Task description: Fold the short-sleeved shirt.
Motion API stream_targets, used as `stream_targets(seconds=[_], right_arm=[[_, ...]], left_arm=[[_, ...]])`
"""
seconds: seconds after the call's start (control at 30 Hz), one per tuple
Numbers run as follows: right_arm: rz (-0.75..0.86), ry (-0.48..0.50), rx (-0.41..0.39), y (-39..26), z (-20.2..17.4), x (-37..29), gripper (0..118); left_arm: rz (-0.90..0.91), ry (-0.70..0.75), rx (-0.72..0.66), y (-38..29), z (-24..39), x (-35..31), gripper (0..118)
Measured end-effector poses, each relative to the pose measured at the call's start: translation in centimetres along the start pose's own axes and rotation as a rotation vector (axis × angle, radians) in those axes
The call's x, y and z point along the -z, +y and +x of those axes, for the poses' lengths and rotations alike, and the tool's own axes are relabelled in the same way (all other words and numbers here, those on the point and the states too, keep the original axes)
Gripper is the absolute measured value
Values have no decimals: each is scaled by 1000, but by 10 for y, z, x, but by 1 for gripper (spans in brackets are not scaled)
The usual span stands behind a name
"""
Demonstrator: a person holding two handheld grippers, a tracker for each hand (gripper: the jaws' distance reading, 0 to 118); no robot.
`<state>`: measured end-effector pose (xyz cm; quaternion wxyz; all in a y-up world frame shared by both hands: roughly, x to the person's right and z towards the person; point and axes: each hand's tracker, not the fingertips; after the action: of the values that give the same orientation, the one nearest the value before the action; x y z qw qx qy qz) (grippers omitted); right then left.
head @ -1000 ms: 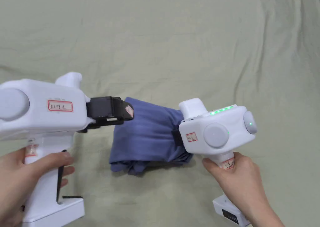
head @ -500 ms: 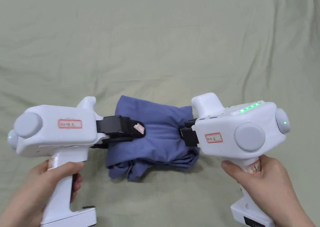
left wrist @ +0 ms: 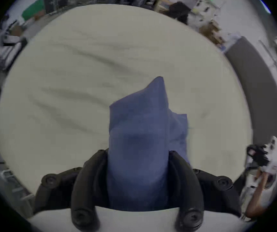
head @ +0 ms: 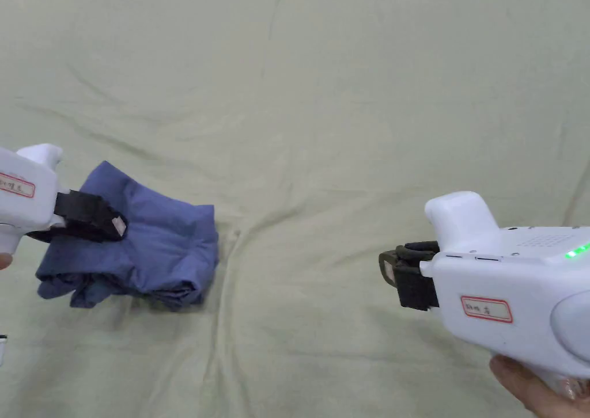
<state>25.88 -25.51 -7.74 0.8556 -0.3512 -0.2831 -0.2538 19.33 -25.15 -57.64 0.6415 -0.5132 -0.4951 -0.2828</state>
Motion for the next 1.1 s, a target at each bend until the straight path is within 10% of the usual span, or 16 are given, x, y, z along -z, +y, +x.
stream_targets(seconds=[0.13,0.23,0.43,0.47,0.5,0.53,0.57,1.1], right_arm=[[-12,-6,-28,5,-13,6,2],[-18,9,-22,6,-16,11,2],[-13,-6,-25,0,-9,-8,2],[-2,-20,-26,-1,-7,-15,2],[12,-32,-20,-3,-3,-25,2],[29,-44,-12,-4,1,-34,2],[52,-57,-5,-5,5,-46,2],[633,-557,51,-21,52,-282,2]], left_arm=[[-9,211,-37,15,-61,3,54],[8,358,-27,9,-79,12,111],[272,456,-5,-21,-78,-47,112],[302,459,-10,-26,-75,-63,109],[340,435,-24,-31,-69,-77,78],[339,333,-31,-38,-61,-95,17],[376,218,-18,-44,-51,-111,0],[1027,51,229,-132,288,-201,0]])
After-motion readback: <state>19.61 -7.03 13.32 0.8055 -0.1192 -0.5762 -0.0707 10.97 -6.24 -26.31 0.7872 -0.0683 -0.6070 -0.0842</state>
